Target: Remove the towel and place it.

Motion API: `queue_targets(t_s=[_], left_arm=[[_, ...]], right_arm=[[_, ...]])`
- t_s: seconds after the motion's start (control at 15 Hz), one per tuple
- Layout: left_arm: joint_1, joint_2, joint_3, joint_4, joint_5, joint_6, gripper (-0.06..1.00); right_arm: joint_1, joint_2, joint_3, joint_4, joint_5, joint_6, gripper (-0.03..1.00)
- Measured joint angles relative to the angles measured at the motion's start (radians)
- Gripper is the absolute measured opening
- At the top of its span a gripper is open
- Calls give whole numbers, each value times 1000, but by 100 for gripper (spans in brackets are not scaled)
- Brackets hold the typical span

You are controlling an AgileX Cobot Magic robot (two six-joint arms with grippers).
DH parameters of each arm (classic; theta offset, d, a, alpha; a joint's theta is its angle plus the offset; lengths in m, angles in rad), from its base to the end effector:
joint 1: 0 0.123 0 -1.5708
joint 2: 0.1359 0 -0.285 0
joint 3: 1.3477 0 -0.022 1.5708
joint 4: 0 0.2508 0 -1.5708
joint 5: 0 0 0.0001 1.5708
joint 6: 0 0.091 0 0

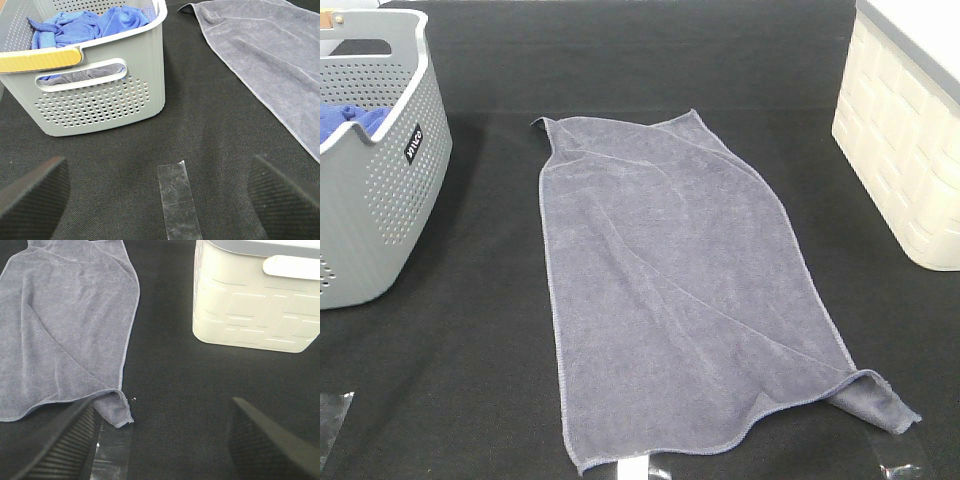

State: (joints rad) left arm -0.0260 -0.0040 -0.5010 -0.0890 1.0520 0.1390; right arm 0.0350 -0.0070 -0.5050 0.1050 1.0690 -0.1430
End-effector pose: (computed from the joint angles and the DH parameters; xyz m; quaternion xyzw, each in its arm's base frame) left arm -0.0056 -0.0069 0.2785 0.0716 0.8458 -0.0146 0.5285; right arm -0.0074 0.0081 0.2783 -0.0782 0.8475 0.0241 0.5245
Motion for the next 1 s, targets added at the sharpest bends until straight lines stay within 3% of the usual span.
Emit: queue_targets(t_s=[1.0], left_arm=[[0,0,0,0,0,0,92]], right_arm=[[0,0,0,1,0,0,70]])
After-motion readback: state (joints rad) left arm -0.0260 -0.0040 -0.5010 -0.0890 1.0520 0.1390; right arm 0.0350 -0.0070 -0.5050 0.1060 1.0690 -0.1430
